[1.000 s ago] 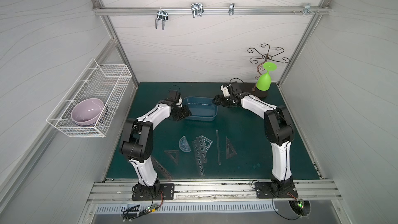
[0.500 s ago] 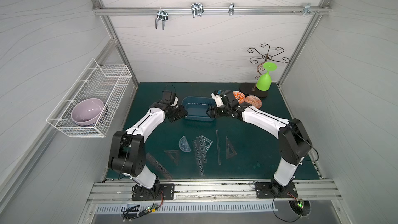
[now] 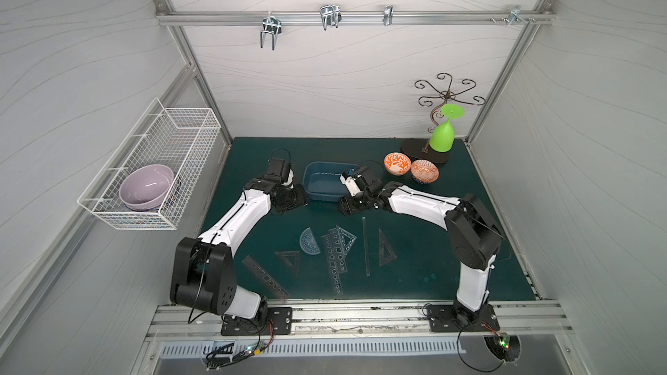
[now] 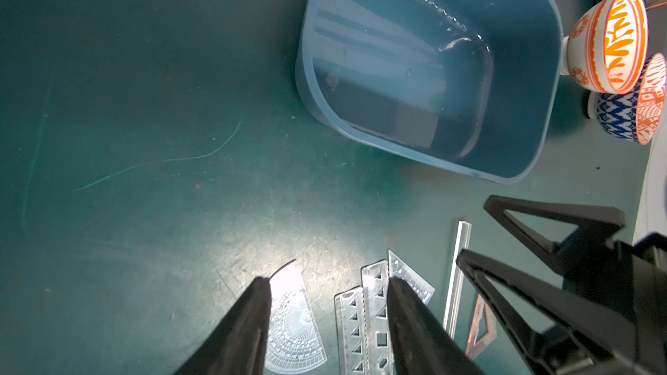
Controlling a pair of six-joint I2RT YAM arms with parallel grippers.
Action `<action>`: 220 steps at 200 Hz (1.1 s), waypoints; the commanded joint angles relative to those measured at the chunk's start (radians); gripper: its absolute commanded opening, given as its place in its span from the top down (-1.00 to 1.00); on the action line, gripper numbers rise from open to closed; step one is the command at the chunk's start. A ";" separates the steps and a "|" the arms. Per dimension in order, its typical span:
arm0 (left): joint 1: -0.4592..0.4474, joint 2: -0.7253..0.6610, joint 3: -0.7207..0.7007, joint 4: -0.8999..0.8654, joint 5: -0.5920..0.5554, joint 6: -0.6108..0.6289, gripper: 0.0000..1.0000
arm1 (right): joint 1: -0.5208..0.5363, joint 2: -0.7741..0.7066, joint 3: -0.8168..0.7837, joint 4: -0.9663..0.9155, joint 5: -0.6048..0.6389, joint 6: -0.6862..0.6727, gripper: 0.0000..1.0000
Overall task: Put the scattered rulers into the storage box
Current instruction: Move the storage box to the center of the board, then pick up the ruler from the center of the board.
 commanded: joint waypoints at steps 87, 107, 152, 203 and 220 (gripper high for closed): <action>-0.008 -0.061 -0.017 -0.023 -0.064 0.024 -0.11 | -0.065 0.015 0.034 0.003 -0.031 -0.007 -0.44; -0.011 -0.059 -0.009 -0.042 -0.060 0.018 -0.09 | -0.022 -0.063 0.012 -0.084 0.041 0.000 -0.43; -0.058 -0.079 -0.020 -0.092 -0.100 0.013 -0.04 | 0.072 -0.241 -0.124 -0.395 0.350 0.189 -0.32; -0.068 -0.100 -0.056 -0.110 -0.115 0.045 -0.02 | 0.178 -0.290 -0.229 -0.477 0.313 0.309 -0.17; -0.070 -0.104 -0.064 -0.115 -0.118 0.052 -0.03 | 0.195 -0.282 -0.233 -0.473 0.289 0.323 -0.16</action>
